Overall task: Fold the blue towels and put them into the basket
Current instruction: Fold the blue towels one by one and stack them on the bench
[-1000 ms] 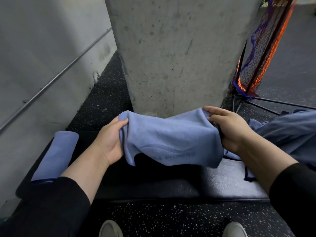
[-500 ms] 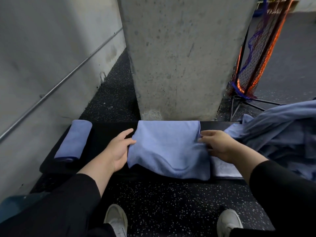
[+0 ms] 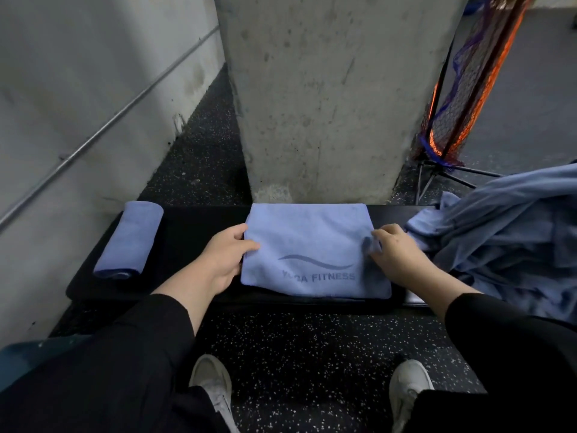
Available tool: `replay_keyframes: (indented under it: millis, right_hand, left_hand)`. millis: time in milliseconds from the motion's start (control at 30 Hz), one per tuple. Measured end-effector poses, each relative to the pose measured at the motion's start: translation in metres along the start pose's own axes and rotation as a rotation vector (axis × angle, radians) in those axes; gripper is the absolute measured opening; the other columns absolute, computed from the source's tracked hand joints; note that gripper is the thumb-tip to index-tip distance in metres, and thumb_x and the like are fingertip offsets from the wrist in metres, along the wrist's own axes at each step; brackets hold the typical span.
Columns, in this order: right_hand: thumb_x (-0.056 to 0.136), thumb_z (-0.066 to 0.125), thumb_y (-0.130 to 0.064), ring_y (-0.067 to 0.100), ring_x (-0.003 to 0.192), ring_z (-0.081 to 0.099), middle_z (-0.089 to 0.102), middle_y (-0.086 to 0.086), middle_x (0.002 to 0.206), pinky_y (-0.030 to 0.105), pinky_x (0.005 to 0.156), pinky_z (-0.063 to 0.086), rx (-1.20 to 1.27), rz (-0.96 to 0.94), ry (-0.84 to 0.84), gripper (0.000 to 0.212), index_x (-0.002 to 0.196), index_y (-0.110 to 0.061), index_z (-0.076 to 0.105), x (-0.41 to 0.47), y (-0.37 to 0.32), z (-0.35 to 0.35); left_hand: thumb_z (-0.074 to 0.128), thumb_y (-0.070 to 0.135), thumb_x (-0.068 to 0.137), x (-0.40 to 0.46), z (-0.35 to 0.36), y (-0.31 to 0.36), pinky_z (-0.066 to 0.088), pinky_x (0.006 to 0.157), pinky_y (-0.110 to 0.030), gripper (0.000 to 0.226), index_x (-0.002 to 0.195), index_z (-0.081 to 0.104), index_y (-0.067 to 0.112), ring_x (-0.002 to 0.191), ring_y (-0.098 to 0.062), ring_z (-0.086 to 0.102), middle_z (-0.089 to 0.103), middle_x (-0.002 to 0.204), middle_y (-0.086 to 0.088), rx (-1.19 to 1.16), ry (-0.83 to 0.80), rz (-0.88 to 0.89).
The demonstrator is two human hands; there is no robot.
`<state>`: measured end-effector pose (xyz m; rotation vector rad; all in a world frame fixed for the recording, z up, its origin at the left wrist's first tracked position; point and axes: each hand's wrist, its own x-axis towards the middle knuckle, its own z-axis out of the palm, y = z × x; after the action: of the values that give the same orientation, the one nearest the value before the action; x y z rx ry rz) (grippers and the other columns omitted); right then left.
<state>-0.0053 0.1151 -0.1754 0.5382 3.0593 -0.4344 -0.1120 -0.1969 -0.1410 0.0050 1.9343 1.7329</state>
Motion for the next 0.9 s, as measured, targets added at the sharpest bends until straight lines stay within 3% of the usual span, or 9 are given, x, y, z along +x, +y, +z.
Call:
replay_keyframes:
  millis: [67, 100, 200, 267, 433, 533, 667, 800, 900]
  right_hand:
    - [0.095, 0.058, -0.03, 0.036, 0.119, 0.047, 0.046, 0.007, 0.133, 0.048, 0.094, 0.045, -0.147, -0.016, -0.035, 0.036, 0.13, -0.021, 0.055, -0.007, -0.005, 0.005]
    - [0.096, 0.056, -0.032, 0.034, 0.12, 0.045, 0.044, 0.004, 0.133, 0.048, 0.093, 0.044, -0.209, -0.033, -0.009, 0.035, 0.13, -0.025, 0.054, -0.01, -0.008, 0.007]
    - [0.097, 0.051, -0.027, 0.029, 0.11, 0.048, 0.048, 0.002, 0.12, 0.042, 0.081, 0.039, -0.294, -0.131, 0.071, 0.018, 0.114, -0.024, 0.058, -0.016, -0.015, 0.014]
    - [0.098, 0.051, -0.028, 0.026, 0.108, 0.052, 0.055, -0.001, 0.114, 0.04, 0.08, 0.038, -0.269, -0.207, 0.049, 0.018, 0.112, -0.025, 0.063, -0.019, -0.012, 0.017]
    - [0.091, 0.053, -0.056, 0.019, 0.111, 0.052, 0.057, -0.011, 0.116, 0.042, 0.089, 0.044, -0.082, -0.332, -0.044, 0.031, 0.11, -0.033, 0.059, -0.031, 0.005, 0.009]
    - [0.081, 0.052, -0.072, 0.014, 0.122, 0.049, 0.049, -0.014, 0.135, 0.044, 0.099, 0.043, -0.075, -0.426, -0.139, 0.045, 0.108, -0.036, 0.054, -0.043, 0.023, 0.008]
    - [0.087, 0.061, -0.054, 0.02, 0.118, 0.06, 0.057, -0.009, 0.135, 0.046, 0.094, 0.05, -0.004, -0.485, -0.044, 0.029, 0.105, -0.032, 0.062, -0.049, 0.041, 0.009]
    - [0.091, 0.065, -0.036, 0.02, 0.1, 0.064, 0.061, -0.01, 0.118, 0.043, 0.08, 0.054, -0.042, -0.581, 0.094, 0.013, 0.098, -0.025, 0.067, -0.05, 0.047, 0.011]
    - [0.089, 0.07, -0.028, 0.02, 0.096, 0.064, 0.064, -0.009, 0.112, 0.042, 0.08, 0.053, -0.069, -0.567, 0.163, 0.008, 0.092, -0.022, 0.066, -0.05, 0.043, 0.013]
  left_hand:
    - [0.052, -0.009, 0.093, -0.001, 0.002, -0.005, 0.057, 0.077, -0.031, 0.043, 0.114, 0.066, 0.026, 0.094, -0.001, 0.072, 0.075, 0.098, 0.023, 0.059, -0.024, -0.005]
    - [0.051, -0.011, 0.092, -0.002, 0.003, -0.008, 0.057, 0.076, -0.031, 0.047, 0.118, 0.064, 0.027, 0.093, -0.001, 0.071, 0.073, 0.099, 0.024, 0.072, -0.024, -0.009]
    - [0.051, -0.012, 0.092, 0.001, 0.007, -0.019, 0.057, 0.069, -0.029, 0.059, 0.144, 0.051, 0.015, 0.105, -0.013, 0.067, 0.065, 0.128, 0.008, 0.074, 0.037, -0.032]
    - [0.048, -0.011, 0.093, 0.003, 0.005, -0.024, 0.054, 0.063, -0.025, 0.058, 0.146, 0.049, 0.013, 0.103, -0.017, 0.065, 0.059, 0.136, 0.0, 0.157, 0.107, -0.018]
    - [0.047, 0.005, 0.097, 0.005, -0.019, -0.039, 0.049, 0.081, -0.032, 0.041, 0.135, 0.059, 0.018, 0.102, -0.018, 0.056, 0.05, 0.128, 0.001, 0.927, 0.223, 0.252]
    - [0.053, 0.02, 0.099, -0.003, -0.028, -0.055, 0.047, 0.085, -0.039, 0.029, 0.127, 0.06, 0.02, 0.098, -0.02, 0.051, 0.046, 0.121, 0.003, 1.302, 0.236, 0.411]
    - [0.055, 0.032, 0.098, -0.011, -0.042, -0.069, 0.035, 0.099, -0.036, 0.023, 0.119, 0.065, 0.031, 0.114, -0.016, 0.05, 0.048, 0.122, 0.013, 1.354, 0.124, 0.655]
    - [0.033, 0.066, 0.092, -0.015, -0.058, -0.076, 0.026, 0.113, -0.035, 0.062, 0.137, 0.058, 0.033, 0.133, -0.007, 0.039, 0.047, 0.139, 0.015, 1.404, -0.028, 0.648]
    - [0.029, 0.068, 0.09, -0.013, -0.06, -0.075, 0.026, 0.112, -0.033, 0.065, 0.136, 0.06, 0.034, 0.133, -0.007, 0.04, 0.049, 0.138, 0.016, 1.406, -0.032, 0.673]
